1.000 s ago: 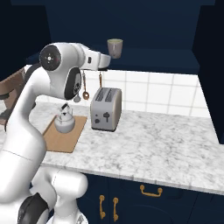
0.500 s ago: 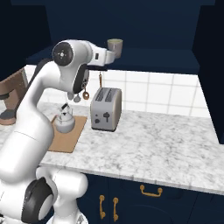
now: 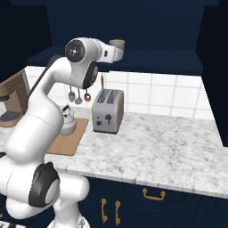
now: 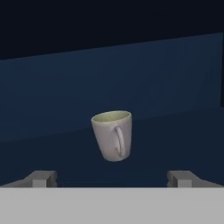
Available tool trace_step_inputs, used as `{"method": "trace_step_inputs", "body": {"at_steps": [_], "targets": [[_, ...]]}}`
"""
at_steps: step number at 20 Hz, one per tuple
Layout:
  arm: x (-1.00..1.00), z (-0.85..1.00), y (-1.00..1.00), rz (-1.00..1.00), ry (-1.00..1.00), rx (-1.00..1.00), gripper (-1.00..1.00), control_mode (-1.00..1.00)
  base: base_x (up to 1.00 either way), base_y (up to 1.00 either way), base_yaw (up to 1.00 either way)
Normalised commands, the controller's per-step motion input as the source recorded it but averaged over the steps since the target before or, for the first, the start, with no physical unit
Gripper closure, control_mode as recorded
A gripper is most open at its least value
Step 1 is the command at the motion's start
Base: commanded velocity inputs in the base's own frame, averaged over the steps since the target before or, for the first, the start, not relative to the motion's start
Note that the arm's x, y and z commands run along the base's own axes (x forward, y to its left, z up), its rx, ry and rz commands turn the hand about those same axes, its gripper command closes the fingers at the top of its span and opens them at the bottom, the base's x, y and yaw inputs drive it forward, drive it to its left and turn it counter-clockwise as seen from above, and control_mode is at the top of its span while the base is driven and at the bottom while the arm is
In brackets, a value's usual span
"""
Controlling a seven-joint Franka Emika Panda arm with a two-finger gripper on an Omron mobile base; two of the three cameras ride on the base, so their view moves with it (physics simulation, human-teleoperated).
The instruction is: Pick the kettle from the counter and place it on the tray. Then pick the mug from the cabinet and place it on the tray. Then close the cabinet doors.
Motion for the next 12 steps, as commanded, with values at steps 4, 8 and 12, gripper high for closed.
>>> {"method": "trace_step_inputs", "body": {"at_steps": [4,8,12], "targets": [[0.42,0.00,-0.06,0.00,0.00,0.00,-1.00,-1.00,0.00,0.00,0.00],[0.37,0.00,-0.10,0.00,0.00,0.00,-1.00,-1.00,0.00,0.00,0.00],[0.33,-0.02,-0.08,0.00,0.00,-0.01,-1.00,-1.00,0.00,0.00,0.00]]}}
